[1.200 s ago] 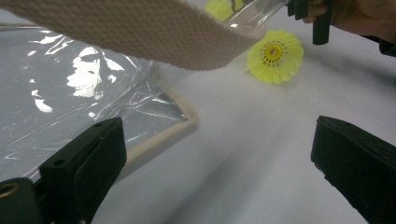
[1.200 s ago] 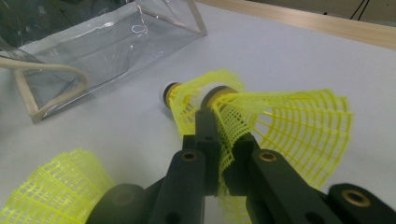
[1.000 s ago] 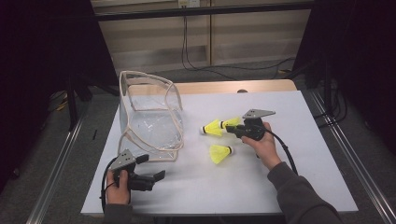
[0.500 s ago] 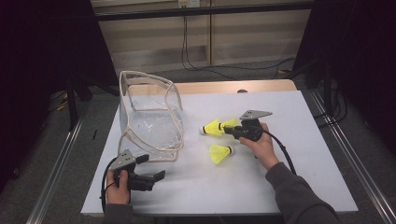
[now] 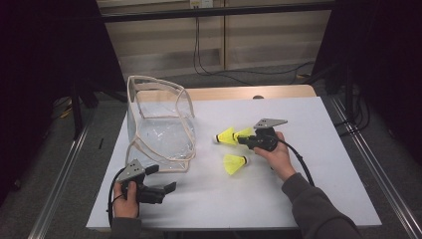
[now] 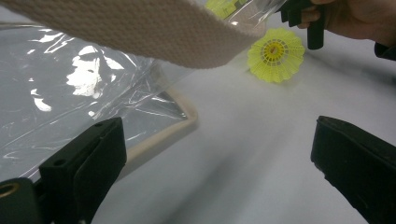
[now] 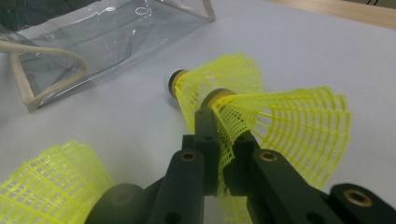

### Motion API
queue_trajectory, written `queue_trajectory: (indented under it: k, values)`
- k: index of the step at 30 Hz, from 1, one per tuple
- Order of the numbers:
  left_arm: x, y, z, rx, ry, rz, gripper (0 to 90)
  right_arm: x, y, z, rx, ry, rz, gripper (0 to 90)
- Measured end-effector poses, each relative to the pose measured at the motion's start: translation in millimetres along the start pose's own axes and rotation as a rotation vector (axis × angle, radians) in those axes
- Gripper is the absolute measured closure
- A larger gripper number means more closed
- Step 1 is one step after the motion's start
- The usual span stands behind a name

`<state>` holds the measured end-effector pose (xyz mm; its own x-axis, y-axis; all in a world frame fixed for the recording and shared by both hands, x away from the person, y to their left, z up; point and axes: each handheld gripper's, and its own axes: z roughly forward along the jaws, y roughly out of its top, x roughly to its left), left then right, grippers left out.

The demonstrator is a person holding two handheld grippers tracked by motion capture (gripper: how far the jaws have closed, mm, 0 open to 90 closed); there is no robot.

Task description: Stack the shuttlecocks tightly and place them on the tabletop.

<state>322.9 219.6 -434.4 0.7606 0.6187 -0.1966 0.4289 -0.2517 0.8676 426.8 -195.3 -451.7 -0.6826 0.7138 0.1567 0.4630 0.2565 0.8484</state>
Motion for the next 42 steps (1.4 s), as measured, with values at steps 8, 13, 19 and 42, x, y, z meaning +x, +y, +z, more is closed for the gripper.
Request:
queue_trajectory:
  k: [8,13,19,42]
  values:
    - [0.0,-0.1,0.1,0.002,0.001,0.0,3.5,0.0,-1.5,2.7,0.01,0.006,0.008,86.1]
    - [0.1,-0.1,0.0,0.001,0.002,0.0,3.5,-1.0,-2.5,2.6,0.022,-0.003,0.016,82.7]
    - [-0.1,-0.1,0.1,0.001,0.001,-0.001,3.6,-2.9,-2.0,-1.7,0.032,-0.017,0.027,72.5]
    - [-0.3,0.3,-0.2,-0.005,0.002,-0.001,3.6,-7.8,-1.6,-14.0,0.003,0.043,0.085,88.9]
